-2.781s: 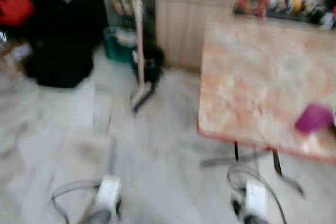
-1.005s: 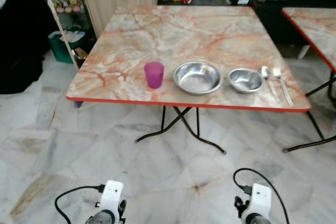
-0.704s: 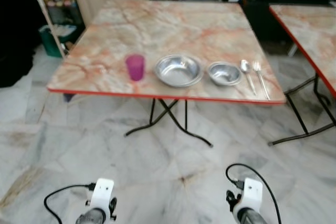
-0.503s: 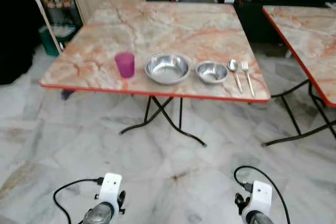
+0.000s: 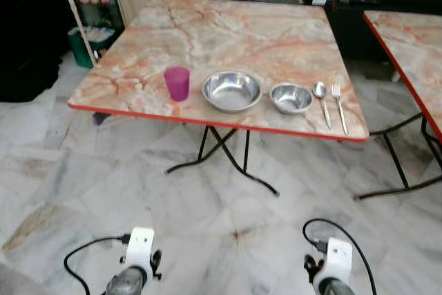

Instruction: Setting the table

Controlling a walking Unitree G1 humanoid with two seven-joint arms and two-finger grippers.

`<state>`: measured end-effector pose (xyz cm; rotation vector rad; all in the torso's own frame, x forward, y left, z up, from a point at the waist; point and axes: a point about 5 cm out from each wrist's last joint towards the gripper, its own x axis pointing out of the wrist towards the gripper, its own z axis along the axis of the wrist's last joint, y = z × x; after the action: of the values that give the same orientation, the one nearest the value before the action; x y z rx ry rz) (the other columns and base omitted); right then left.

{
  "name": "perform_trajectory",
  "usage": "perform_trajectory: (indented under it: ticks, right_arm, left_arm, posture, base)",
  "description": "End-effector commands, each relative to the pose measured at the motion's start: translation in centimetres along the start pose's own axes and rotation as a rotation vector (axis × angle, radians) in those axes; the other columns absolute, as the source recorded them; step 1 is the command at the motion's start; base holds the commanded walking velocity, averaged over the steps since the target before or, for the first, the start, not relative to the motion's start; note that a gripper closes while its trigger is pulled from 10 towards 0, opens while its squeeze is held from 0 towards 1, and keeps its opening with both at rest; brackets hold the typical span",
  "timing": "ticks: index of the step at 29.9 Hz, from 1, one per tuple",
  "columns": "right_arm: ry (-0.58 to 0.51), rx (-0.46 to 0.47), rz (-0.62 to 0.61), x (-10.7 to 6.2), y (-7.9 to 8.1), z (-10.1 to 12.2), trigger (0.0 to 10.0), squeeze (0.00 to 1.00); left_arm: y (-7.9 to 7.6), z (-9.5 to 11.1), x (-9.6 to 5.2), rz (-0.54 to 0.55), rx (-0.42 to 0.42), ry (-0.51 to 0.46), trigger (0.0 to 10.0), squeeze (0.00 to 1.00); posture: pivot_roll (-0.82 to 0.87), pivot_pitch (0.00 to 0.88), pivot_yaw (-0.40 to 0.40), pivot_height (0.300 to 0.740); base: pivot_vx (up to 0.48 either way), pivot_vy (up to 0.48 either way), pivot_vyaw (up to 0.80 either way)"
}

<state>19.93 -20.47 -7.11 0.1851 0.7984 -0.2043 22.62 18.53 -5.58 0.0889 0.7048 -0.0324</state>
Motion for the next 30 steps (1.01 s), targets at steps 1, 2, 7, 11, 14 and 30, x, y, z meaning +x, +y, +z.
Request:
perform_trajectory:
  ticks: [1,2,7,11,14,30]
  right_arm:
    - [0.007,-0.019,0.004,0.0,0.0,-0.04,10.0,0.0]
    - [0.006,-0.019,0.004,0.0,0.0,-0.03,10.0,0.0]
    - [0.003,-0.007,0.003,0.04,0.06,0.08,10.0,0.0]
    - [0.005,0.008,-0.003,0.05,0.06,0.06,10.0,0.0]
    - [0.014,0.012,-0.007,0.04,0.06,-0.05,10.0,0.0]
    - [0.001,0.006,0.004,0.09,0.34,0.14,10.0,0.0]
  left_arm:
    - [0.34,0.1,0.0,0.015,-0.007,-0.005,10.0,0.0]
    - [0.35,0.12,0.0,0.016,-0.008,-0.005,10.0,0.0]
    - [0.34,-0.04,-0.04,0.013,-0.008,0.0,10.0,0.0]
    - [0.24,0.05,-0.01,0.007,-0.009,-0.002,10.0,0.0]
    - [0.26,0.09,0.0,0.006,-0.009,-0.004,10.0,0.0]
    - [0.41,0.16,0.01,0.008,-0.008,-0.005,10.0,0.0]
  posture:
    - [0.02,0.105,-0.054,0.74]
    - [0.02,0.105,-0.054,0.74]
    - [0.01,0.104,-0.052,0.74]
    - [0.01,0.103,-0.051,0.74]
    - [0.02,0.105,-0.05,0.74]
    - [0.02,0.1,-0.051,0.74]
  base:
    - [0.341,0.0,0.0]
    - [0.345,0.0,0.0]
    - [0.346,0.0,0.0]
    - [0.34,0.0,0.0]
    - [0.334,0.0,0.0]
    - [0.314,0.0,-0.19]
